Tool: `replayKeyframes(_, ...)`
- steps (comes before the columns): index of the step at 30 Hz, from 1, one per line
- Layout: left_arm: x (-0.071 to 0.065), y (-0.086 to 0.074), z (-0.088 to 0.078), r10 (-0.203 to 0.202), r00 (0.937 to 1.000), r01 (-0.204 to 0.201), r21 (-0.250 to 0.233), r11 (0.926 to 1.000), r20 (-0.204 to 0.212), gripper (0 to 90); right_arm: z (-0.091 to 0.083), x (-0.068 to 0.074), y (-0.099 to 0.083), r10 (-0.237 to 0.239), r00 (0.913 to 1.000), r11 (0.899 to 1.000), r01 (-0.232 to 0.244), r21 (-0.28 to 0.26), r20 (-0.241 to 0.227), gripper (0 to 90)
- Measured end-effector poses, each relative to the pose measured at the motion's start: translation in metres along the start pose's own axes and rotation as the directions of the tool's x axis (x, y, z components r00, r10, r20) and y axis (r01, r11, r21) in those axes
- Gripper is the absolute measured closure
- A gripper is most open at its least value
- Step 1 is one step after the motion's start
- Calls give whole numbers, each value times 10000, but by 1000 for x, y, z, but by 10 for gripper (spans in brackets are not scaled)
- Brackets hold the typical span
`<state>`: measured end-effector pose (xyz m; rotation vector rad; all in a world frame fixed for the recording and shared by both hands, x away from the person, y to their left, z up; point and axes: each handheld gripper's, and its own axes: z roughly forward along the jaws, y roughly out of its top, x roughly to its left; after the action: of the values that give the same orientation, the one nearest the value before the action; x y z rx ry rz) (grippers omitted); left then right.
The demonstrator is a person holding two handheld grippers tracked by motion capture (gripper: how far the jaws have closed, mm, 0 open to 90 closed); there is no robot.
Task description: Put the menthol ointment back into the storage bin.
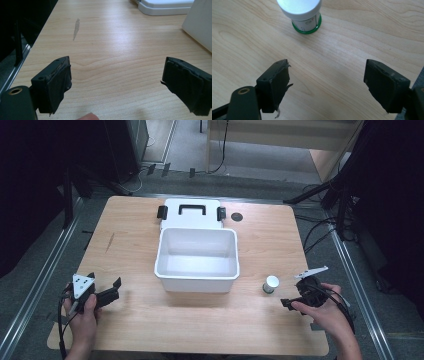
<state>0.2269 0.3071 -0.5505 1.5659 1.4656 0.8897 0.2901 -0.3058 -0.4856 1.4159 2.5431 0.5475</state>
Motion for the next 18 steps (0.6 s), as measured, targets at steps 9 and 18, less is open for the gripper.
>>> replayKeyframes(9,-1,0,1,19,10000,-19,71,10000,-24,93,0,13,28,-668,9977,9818,636,1790,116,186)
replayKeyframes(18,-1,1,1,29,10000,-28,39,10000,-69,93,3,23,54,-1194,9926,9571,1091,2685,221,178)
